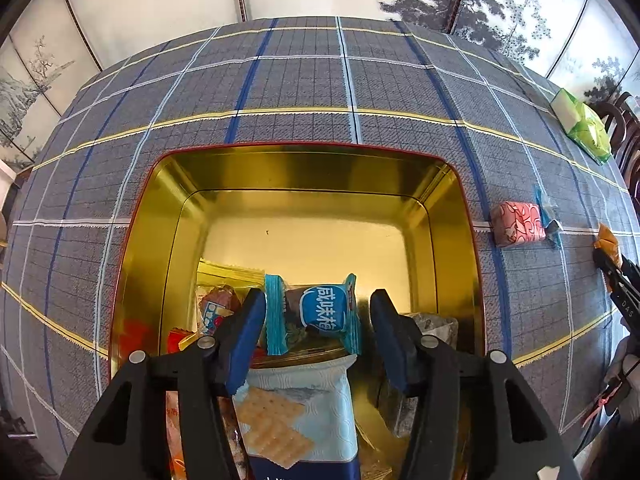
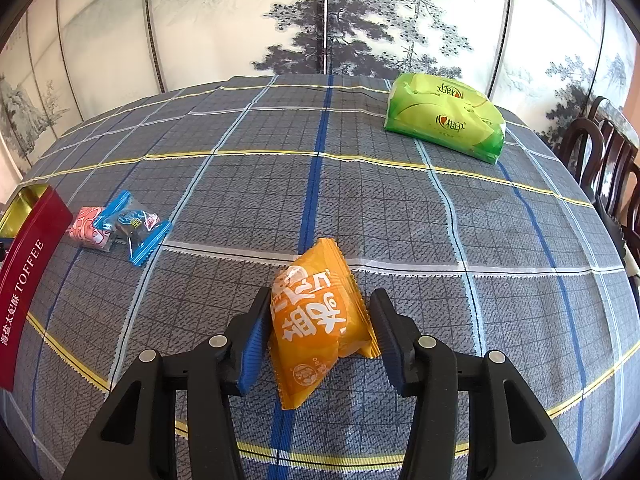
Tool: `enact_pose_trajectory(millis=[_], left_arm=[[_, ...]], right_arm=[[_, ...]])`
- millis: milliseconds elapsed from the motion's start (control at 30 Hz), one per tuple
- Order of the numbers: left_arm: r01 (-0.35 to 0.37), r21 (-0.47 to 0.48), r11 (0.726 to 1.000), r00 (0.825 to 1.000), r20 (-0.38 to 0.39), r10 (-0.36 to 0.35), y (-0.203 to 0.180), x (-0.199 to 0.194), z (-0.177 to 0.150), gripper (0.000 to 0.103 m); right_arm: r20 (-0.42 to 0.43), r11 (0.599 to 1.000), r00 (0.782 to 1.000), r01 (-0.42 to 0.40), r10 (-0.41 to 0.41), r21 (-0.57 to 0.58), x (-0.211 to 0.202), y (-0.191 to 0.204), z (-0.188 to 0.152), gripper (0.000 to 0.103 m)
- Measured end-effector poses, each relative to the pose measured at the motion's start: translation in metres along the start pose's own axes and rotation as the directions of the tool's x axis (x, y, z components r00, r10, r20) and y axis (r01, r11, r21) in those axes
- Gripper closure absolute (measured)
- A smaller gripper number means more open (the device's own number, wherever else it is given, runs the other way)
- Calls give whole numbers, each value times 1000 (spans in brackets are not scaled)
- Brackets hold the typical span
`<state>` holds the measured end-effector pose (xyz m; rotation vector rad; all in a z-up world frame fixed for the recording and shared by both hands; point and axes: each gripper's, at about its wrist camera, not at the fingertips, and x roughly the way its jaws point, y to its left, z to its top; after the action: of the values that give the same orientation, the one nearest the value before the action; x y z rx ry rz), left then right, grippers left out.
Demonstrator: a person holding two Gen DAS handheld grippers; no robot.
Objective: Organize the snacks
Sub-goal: 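Lower the blue candy into the tin and open the left tool, then carry the orange packet toward the gold tin with the right tool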
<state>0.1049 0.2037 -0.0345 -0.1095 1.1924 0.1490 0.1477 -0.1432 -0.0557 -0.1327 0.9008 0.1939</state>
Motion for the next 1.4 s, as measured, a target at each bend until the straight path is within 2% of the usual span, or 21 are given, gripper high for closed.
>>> enact_pose_trajectory(millis=[200, 433, 633, 700, 900, 1033, 1200, 1400], left_arm=[[10, 12, 1000, 999, 31, -11, -5, -17, -3, 49], [-15, 20, 1000, 995, 102, 13, -6, -51, -17, 43], [-41, -14, 999, 988, 150, 42, 8, -76, -37, 41], [-52, -26, 998, 985, 165, 55, 14, -82, -44, 36], [-44, -69, 997, 986, 157, 54, 31, -89, -64, 36], [-65, -92, 994, 985, 155, 78, 41, -92, -74, 35], [-67, -122, 990, 986, 142, 85, 51, -89, -81, 32], [-77, -130, 989, 986, 138, 95, 55, -88, -88, 32]], right_arm=[[0, 1000, 1000, 0, 0, 0, 0, 0, 0, 52], [0, 1000, 1000, 1, -1, 0, 0, 0, 0, 52], [-6, 1000, 1000, 0, 0, 0, 0, 0, 1, 52], [-10, 1000, 1000, 2, -1, 3, -1, 0, 0, 51], [-14, 1000, 1000, 5, -5, 12, 0, -1, 0, 51], [-10, 1000, 1000, 14, -14, 12, 1, 1, -1, 52], [-15, 1000, 1000, 20, -20, 9, -1, 4, 0, 58], [-27, 999, 999, 36, -36, 21, -5, 8, -2, 59]])
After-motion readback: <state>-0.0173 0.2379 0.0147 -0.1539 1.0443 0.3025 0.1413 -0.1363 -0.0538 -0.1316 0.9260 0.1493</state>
